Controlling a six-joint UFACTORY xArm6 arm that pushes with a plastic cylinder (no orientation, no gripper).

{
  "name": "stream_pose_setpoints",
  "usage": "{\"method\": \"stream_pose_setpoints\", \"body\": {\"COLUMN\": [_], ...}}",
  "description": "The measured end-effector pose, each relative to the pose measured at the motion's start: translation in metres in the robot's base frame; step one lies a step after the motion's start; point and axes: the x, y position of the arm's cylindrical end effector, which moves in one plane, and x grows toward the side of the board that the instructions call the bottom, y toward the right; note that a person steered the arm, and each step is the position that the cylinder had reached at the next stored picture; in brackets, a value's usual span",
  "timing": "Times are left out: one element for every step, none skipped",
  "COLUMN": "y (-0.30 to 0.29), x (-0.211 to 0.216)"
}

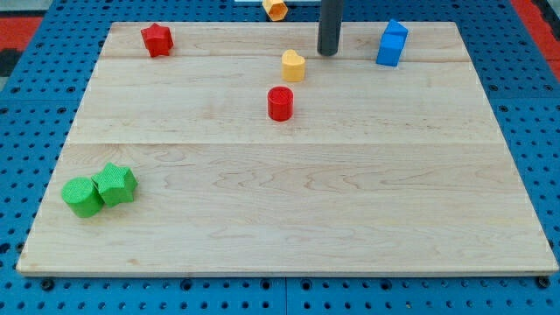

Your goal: Move the green circle to the bottom right of the red circle

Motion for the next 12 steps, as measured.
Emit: {"method": "stream_pose_setpoints", "body": {"y": [0.000,-0.029,-0.161,-0.257,-0.315,-0.312,-0.294,-0.317,-0.331,-0.370,-0.348,-0.267], "x": [0.094,0.198,0.263,0.286,0.258,0.219,0.171,0.177,0.190,0.171,0.150,0.091]}}
